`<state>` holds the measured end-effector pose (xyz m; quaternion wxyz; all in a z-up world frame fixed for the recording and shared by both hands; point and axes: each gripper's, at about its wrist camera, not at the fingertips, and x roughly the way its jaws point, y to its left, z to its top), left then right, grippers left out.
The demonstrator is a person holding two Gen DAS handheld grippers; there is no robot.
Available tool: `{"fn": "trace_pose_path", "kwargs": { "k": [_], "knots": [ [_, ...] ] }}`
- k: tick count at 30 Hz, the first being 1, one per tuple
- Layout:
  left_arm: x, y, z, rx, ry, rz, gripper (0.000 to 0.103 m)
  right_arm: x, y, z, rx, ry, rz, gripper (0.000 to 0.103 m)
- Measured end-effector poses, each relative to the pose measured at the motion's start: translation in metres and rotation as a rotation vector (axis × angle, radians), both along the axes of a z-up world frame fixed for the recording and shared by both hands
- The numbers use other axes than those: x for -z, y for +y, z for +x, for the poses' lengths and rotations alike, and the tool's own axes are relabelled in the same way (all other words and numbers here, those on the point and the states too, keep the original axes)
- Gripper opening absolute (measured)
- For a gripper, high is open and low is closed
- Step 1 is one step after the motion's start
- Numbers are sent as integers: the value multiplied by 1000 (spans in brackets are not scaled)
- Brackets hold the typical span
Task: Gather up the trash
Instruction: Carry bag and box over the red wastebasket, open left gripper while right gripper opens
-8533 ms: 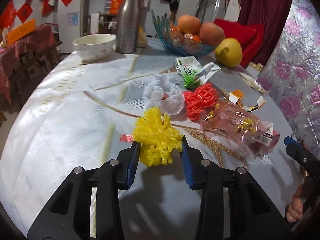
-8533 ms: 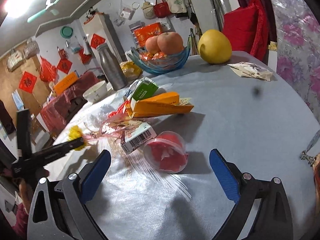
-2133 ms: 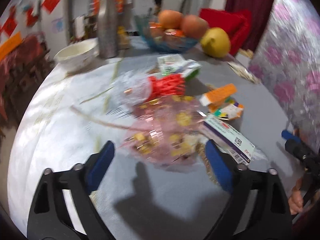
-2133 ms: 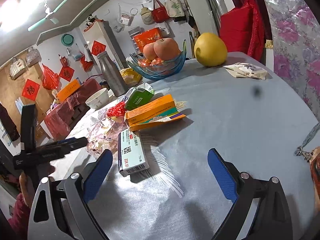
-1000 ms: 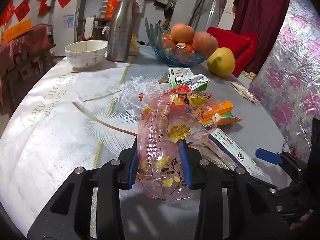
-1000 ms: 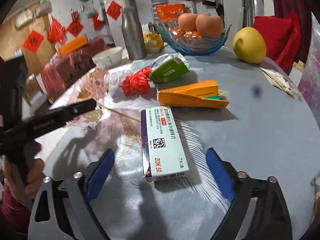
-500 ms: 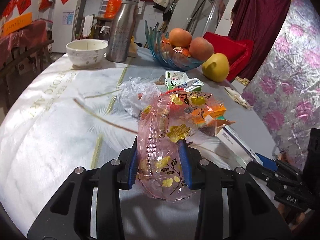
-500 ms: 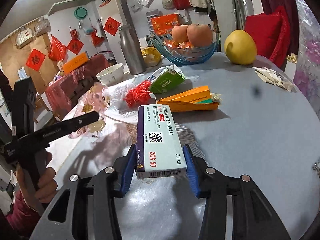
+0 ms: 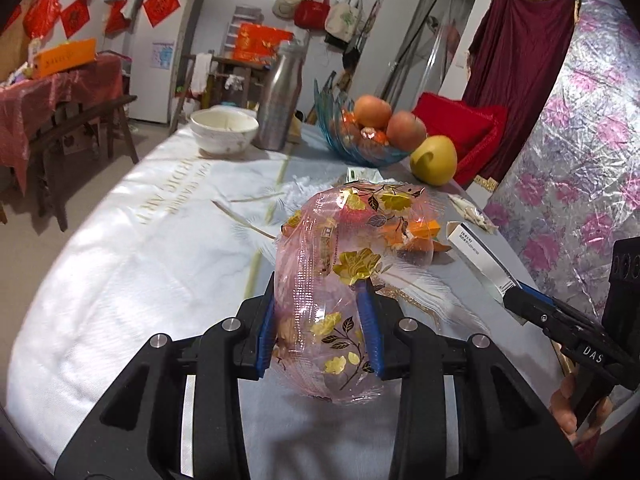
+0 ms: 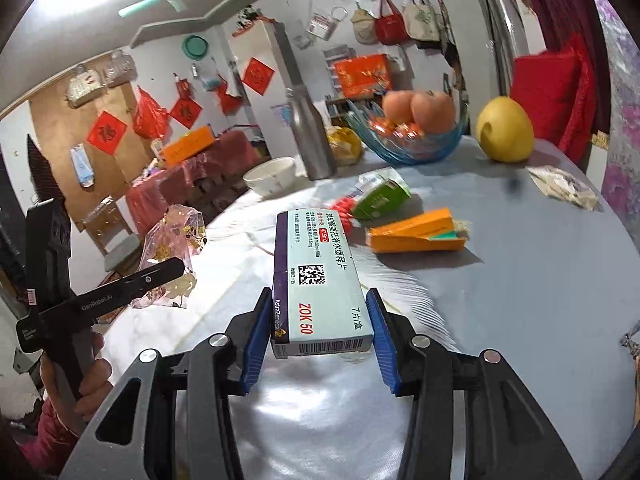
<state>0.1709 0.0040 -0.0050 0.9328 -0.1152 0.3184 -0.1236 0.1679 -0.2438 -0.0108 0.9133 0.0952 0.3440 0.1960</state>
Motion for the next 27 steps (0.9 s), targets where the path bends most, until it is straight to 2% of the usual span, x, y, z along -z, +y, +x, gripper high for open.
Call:
{"fn": "trace_pose_path", "kwargs": {
  "k": [10, 15, 19, 24, 27],
  "knots": [
    [-42, 21, -67, -47, -120, 2, 38, -44, 16, -58, -57, -106, 23, 46],
    [-53, 39, -103, -73, -148, 9, 38, -63, 26, -92, -78, -155, 23, 46],
    [-59, 62, -134, -98, -140, 40, 38, -76, 34, -119, -109, -184, 44, 46],
    [-59, 95, -169, -167, -106, 132, 38, -84, 47, -144, -155, -199, 55, 46],
    [-46, 122, -189, -227, -25, 217, 38, -87, 60, -155, -187, -202, 56, 46]
  ]
}}
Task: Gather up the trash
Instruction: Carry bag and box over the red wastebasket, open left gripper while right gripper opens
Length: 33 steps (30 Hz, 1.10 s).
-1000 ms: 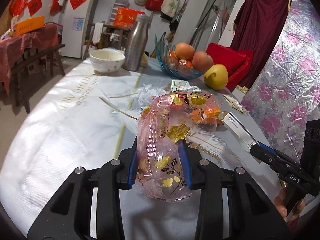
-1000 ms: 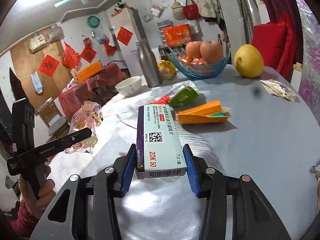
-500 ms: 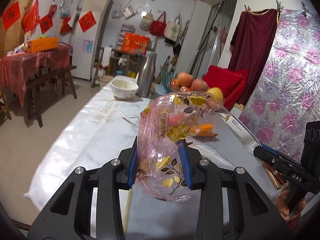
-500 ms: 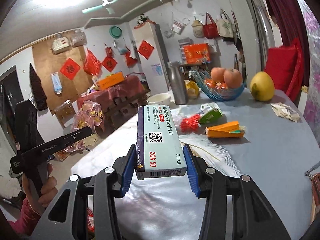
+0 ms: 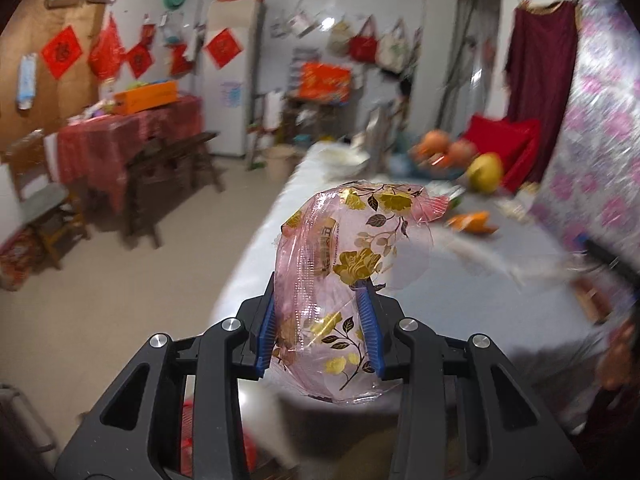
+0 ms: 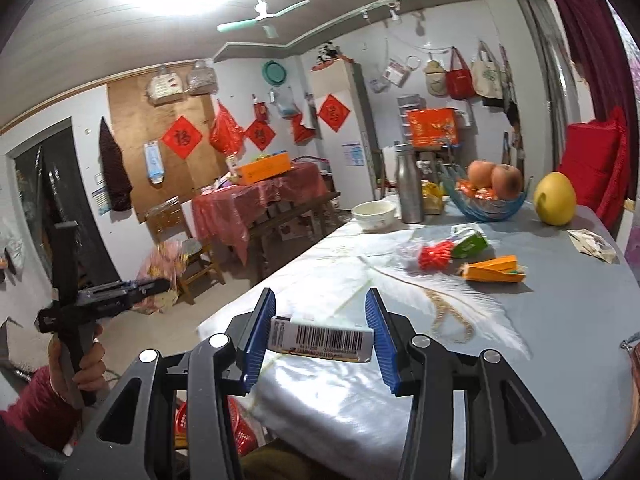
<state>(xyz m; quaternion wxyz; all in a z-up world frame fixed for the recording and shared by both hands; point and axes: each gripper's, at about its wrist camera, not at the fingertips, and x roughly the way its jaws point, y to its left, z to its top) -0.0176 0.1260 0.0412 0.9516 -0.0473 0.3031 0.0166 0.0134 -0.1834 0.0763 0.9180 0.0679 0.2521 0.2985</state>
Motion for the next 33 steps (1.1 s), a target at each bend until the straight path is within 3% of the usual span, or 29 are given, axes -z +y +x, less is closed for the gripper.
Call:
{"fn": "trace_pose_path", "kwargs": {
  "k": [2, 5, 9, 14, 18, 25, 30, 33],
  "knots": [
    [13, 18, -10, -36, 59, 9, 38, -1, 9, -3, -35, 16, 9, 46],
    [48, 54, -23, -78, 158, -81, 38, 6, 26, 2, -2, 52, -49, 45],
    [79, 75, -32, -92, 160, -168, 38, 41, 36, 33, 63, 131, -125, 45],
    [80, 74, -23, -73, 151, -179, 38, 67, 39, 76, 102, 198, -123, 45],
    [75, 66, -22, -63, 138, -131, 38, 58, 36, 95, 107, 194, -93, 45],
    [89, 79, -18, -81, 199, -147, 38, 30, 59, 85, 26, 137, -78, 45],
    [122, 113, -32, -151, 299, -115, 40, 23, 103, 66, -92, 121, -91, 45],
    [156, 134, -41, -188, 377, -128, 41, 23, 133, 59, -171, 148, -83, 45]
  ]
}}
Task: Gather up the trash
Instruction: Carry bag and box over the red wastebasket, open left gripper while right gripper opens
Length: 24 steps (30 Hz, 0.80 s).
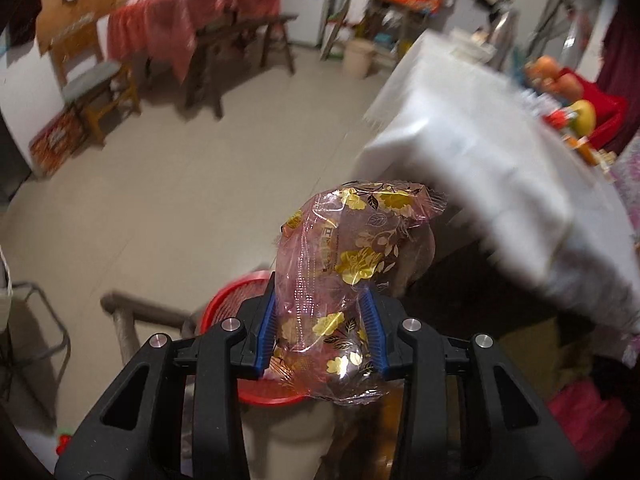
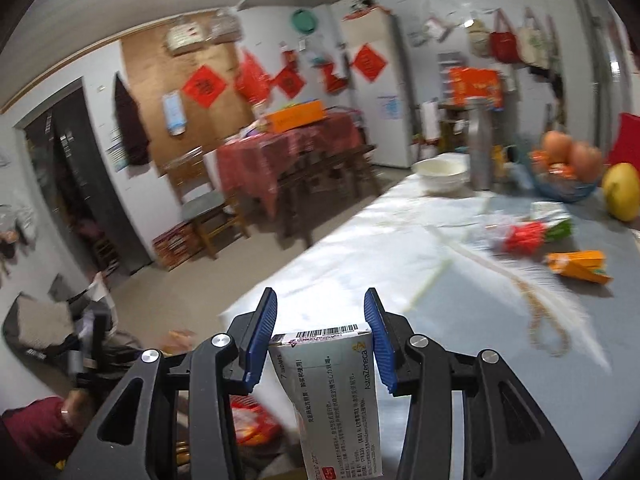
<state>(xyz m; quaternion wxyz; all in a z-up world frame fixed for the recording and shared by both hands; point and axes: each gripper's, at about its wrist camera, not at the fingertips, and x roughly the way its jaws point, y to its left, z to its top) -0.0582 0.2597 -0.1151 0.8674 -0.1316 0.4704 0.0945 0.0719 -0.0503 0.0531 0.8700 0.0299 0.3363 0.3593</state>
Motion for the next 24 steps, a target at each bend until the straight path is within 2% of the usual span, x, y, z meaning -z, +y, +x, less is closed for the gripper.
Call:
{"fn": "trace_pose_path", "kwargs": {
  "k": [1, 3, 4, 7, 9, 11, 14, 17, 24],
  "knots": [
    [17, 8, -3, -9, 29, -24, 44, 1, 10, -2, -22, 10, 1, 45],
    [40, 17, -5, -33, 76, -57, 69, 3, 32, -8, -72, 33, -4, 45],
    [55, 23, -5, -52, 113, -75, 74, 5, 45, -11, -99, 44, -14, 45],
    [67, 34, -7, -60, 132, -104, 79, 10, 82, -21, -161, 60, -54, 45],
    [62, 43, -10, -80, 112, -94, 88, 15, 106, -28, -205, 71, -78, 45],
    [50, 55, -17, -103, 62, -79, 92, 20, 130, -35, -251, 85, -97, 45],
    [34, 68, -26, -127, 14, -63, 93, 30, 169, -46, -322, 110, -127, 45],
    [20, 81, -33, -176, -17, -13, 96, 44, 205, -58, -392, 133, -161, 45],
    [-11, 119, -59, -275, -99, 49, 96, 88, 279, -80, -515, 195, -243, 45]
  ]
}}
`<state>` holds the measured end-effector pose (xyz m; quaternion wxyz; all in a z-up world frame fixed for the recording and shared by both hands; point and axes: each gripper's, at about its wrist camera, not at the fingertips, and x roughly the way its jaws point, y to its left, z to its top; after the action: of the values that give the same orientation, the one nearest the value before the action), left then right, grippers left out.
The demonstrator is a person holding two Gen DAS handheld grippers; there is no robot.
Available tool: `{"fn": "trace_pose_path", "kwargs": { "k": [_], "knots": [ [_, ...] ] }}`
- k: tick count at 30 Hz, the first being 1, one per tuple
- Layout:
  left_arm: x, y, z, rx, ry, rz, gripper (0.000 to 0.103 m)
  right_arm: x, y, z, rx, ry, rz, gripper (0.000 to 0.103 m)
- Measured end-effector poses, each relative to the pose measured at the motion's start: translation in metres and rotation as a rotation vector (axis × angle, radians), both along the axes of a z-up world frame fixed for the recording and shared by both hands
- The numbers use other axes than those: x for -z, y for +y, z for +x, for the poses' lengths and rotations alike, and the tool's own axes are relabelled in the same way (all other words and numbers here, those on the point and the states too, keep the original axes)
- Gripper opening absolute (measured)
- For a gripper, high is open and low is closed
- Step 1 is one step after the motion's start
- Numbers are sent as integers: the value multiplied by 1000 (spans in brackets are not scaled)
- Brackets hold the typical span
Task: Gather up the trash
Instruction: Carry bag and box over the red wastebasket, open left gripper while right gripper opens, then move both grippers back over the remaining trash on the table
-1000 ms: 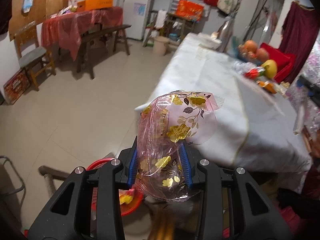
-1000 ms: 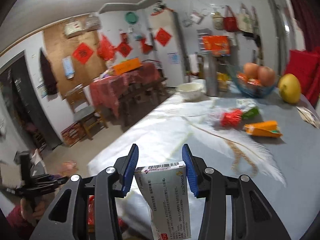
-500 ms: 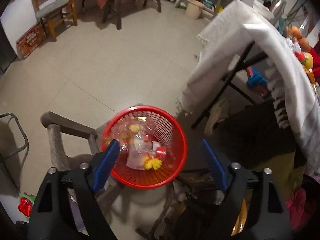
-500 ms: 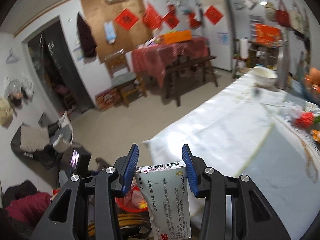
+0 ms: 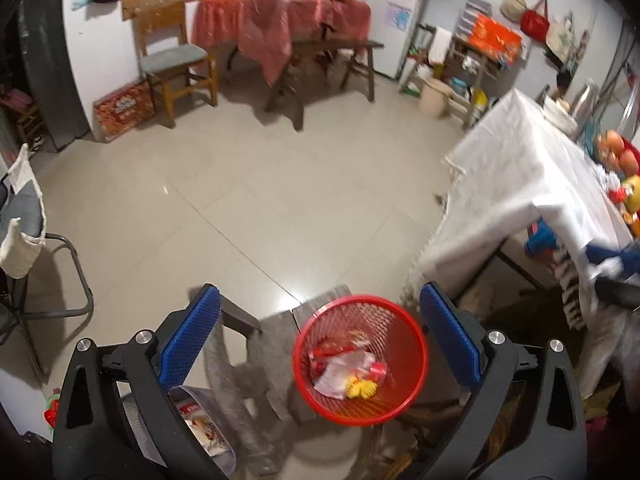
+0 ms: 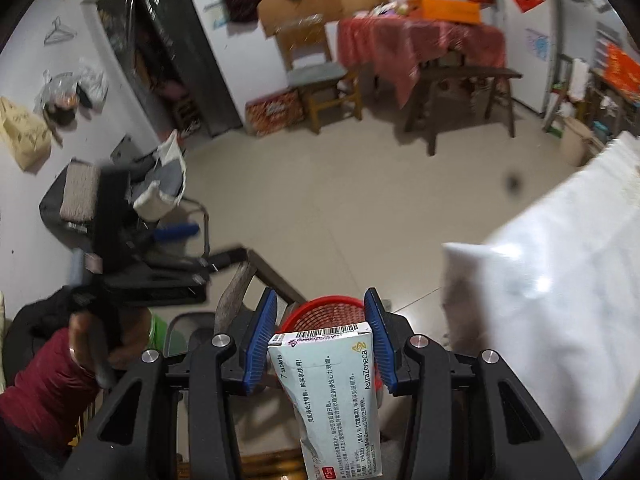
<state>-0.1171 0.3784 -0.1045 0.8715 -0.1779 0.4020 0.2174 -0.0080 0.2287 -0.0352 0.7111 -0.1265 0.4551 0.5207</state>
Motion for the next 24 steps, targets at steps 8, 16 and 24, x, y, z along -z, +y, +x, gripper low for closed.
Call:
{"fn": "trace_pose_path", "kwargs": {
  "k": [8, 16, 24],
  "knots": [
    [-18, -2, -6, -3, -40, 35, 96, 67, 30, 7, -23, 122, -58, 73],
    [-26, -24, 4, 45, -55, 61, 96, 29, -9, 12, 31, -16, 14, 73],
    [-49, -52, 15, 110, -104, 83, 96, -28, -74, 25, 144, -142, 127, 81]
  ]
}}
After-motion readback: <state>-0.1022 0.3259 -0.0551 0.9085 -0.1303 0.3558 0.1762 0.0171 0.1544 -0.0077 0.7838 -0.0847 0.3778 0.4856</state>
